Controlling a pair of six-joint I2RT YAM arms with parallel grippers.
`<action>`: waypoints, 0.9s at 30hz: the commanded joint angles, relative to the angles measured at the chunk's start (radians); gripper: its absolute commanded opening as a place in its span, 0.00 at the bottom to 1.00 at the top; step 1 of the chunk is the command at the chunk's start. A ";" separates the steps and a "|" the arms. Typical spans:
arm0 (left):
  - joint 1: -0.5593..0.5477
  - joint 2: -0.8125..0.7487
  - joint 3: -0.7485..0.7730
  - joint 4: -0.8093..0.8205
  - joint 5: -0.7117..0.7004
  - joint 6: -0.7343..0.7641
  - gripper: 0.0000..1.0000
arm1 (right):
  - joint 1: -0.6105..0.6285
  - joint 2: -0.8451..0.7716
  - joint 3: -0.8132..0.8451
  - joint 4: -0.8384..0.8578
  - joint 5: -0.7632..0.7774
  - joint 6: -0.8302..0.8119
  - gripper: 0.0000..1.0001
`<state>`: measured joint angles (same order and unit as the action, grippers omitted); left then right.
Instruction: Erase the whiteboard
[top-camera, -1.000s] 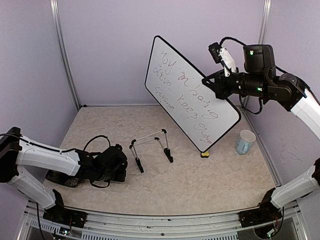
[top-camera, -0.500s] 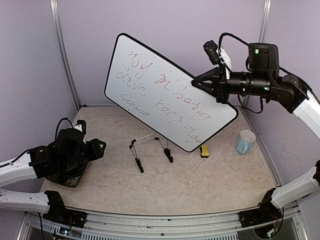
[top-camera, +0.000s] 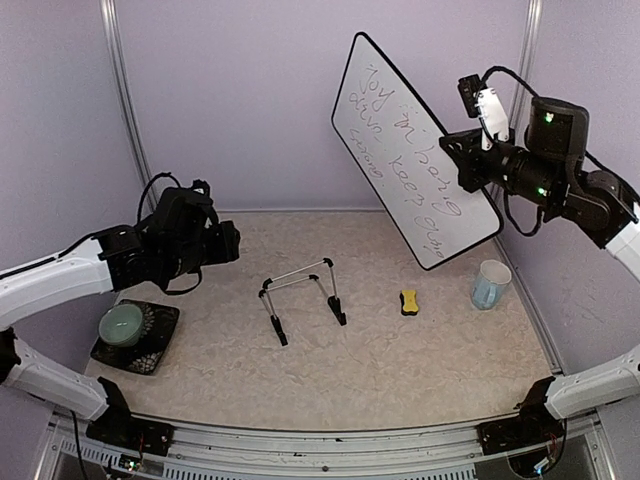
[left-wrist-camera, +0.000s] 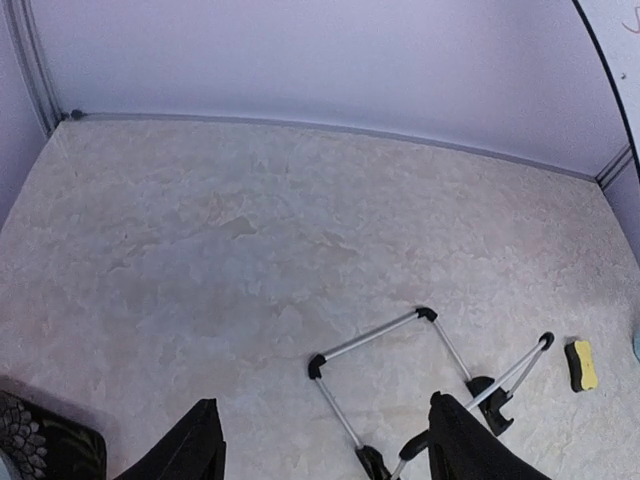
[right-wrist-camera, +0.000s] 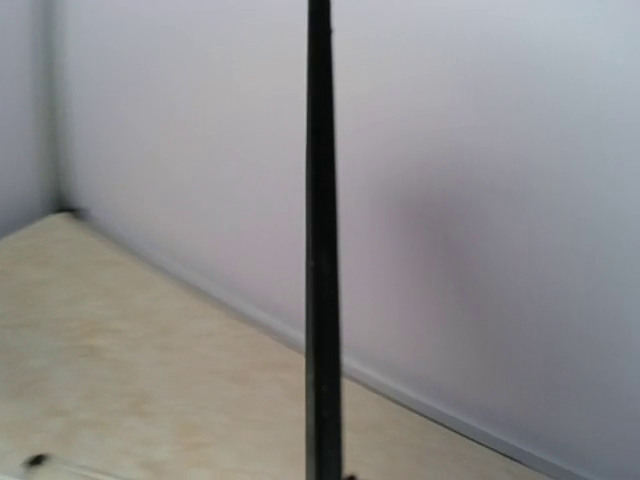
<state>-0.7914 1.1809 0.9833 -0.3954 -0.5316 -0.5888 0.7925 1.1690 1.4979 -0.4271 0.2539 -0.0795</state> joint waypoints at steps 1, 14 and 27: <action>-0.037 0.205 0.216 0.008 -0.122 0.181 0.69 | -0.003 -0.141 -0.020 0.241 0.217 0.038 0.00; -0.164 0.862 0.806 -0.092 -0.332 0.605 0.69 | -0.003 -0.189 -0.078 0.182 0.221 0.075 0.00; -0.195 0.963 0.782 -0.189 -0.264 0.595 0.61 | -0.003 -0.164 -0.080 0.201 0.204 0.078 0.00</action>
<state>-0.9867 2.1548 1.8156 -0.5163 -0.8787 0.0013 0.7895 1.0203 1.3777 -0.4377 0.4633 -0.0090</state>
